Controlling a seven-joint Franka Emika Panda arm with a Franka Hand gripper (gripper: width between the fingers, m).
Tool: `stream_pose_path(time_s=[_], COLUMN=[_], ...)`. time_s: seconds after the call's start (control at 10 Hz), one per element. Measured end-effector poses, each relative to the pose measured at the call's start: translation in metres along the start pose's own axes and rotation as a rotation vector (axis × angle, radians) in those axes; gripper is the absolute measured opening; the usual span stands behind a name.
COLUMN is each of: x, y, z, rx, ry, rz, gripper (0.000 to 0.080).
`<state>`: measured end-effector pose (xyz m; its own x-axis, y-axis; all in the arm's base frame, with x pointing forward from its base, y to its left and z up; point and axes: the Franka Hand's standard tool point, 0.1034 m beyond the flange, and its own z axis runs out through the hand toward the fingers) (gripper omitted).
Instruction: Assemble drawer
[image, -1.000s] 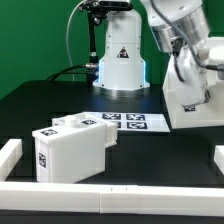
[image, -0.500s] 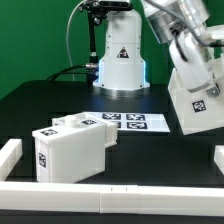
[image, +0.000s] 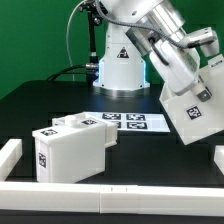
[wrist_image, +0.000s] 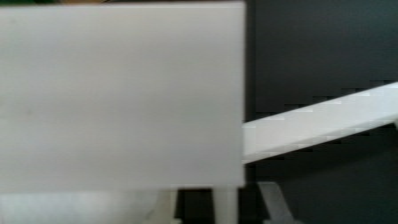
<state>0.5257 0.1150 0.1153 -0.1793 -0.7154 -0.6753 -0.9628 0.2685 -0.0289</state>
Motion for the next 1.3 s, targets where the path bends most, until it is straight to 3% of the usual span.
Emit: stream_pose_path(time_s=[0.2,0.4,0.6,0.8,1.3], x=[-0.006,-0.003,0.015,0.025,0.025], y=[0.003,0.012,0.016,0.021,0.021], z=[0.005,0.001,0.0,-0.002,0.005], rx=[0.0,-0.062,-0.076,-0.072,-0.07], ry=[-0.072,-0.191,-0.276,-0.349,-0.311], rz=[-0.067,-0.05,-0.048,-0.141,-0.195], gripper=[0.0031,0.0031,0.0031,0.0031,0.0031])
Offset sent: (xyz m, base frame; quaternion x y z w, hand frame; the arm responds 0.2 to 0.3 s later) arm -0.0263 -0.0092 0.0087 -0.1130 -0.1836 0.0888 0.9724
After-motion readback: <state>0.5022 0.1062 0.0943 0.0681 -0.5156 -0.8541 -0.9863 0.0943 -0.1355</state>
